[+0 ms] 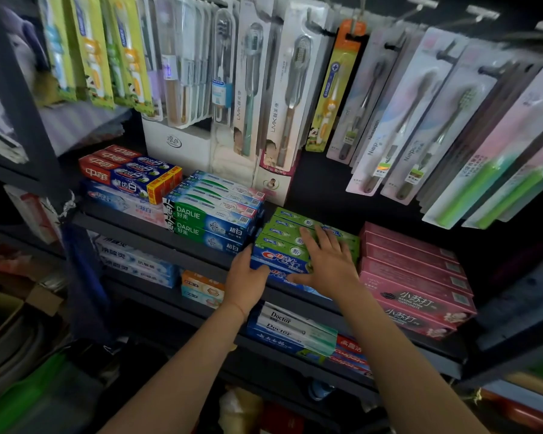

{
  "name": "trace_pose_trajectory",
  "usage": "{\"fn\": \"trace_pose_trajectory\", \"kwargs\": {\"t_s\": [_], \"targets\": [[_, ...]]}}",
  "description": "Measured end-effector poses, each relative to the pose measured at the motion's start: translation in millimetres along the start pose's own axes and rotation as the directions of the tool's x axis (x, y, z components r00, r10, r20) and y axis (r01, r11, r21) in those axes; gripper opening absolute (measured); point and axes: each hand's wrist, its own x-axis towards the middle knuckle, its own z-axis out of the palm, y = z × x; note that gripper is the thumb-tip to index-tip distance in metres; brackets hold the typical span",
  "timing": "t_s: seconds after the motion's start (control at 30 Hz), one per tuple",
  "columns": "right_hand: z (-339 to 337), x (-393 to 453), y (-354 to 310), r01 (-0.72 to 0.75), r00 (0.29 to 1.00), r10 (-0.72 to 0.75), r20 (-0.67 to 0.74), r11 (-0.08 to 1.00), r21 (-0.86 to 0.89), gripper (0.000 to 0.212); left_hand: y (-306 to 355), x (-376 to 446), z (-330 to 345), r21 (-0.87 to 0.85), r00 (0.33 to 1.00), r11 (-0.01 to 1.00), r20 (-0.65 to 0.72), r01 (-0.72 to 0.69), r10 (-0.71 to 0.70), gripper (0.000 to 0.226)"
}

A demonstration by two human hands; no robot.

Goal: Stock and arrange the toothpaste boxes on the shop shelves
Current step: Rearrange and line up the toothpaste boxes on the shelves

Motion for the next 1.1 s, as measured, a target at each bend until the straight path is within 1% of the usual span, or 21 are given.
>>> {"fn": "trace_pose_trajectory", "kwargs": {"t_s": [0.07, 0.27, 0.5, 0.63, 0.73, 0.87, 1.1], "targets": [[-1, 0, 1, 0.009, 1.0, -0.009, 0.011, 1.0, 0.006, 0.109, 1, -1, 2, -0.024, 1.0, 1.0, 0.01, -0.016, 0.016, 0.04], [0, -1, 3, 0.031, 0.999, -0.031, 0.013, 1.0, 0.005, 0.107, 4, -1, 1, -0.069, 0.999, 0.998, 0.045, 0.004, -0.001, 0.042], [-6, 0, 6, 0.051, 0.998, -0.051, 0.04, 0.999, 0.019, 0.115, 5, 2, -3, -0.112, 0.998, 0.993, 0.064, 0.027, -0.02, 0.036], [-14, 9, 7, 0.008, 0.996, -0.012, 0.091, 0.999, 0.048, 0.125, 13, 2, -1, -0.172, 0.993, 0.984, 0.119, 0.048, -0.027, 0.04], [-12, 12, 8, -0.016, 0.991, 0.005, 0.133, 0.997, 0.076, 0.125, 14, 4, 0, -0.196, 0.991, 0.979, 0.127, 0.065, -0.041, 0.043], [-7, 11, 8, -0.005, 0.993, -0.001, 0.116, 0.998, 0.057, 0.124, 13, 8, 2, -0.212, 0.99, 0.973, 0.122, 0.094, -0.069, 0.047], [-4, 11, 9, 0.002, 0.996, -0.007, 0.093, 0.999, 0.053, 0.123, 18, 7, 3, -0.212, 0.992, 0.973, 0.103, 0.092, -0.071, 0.044]]}}
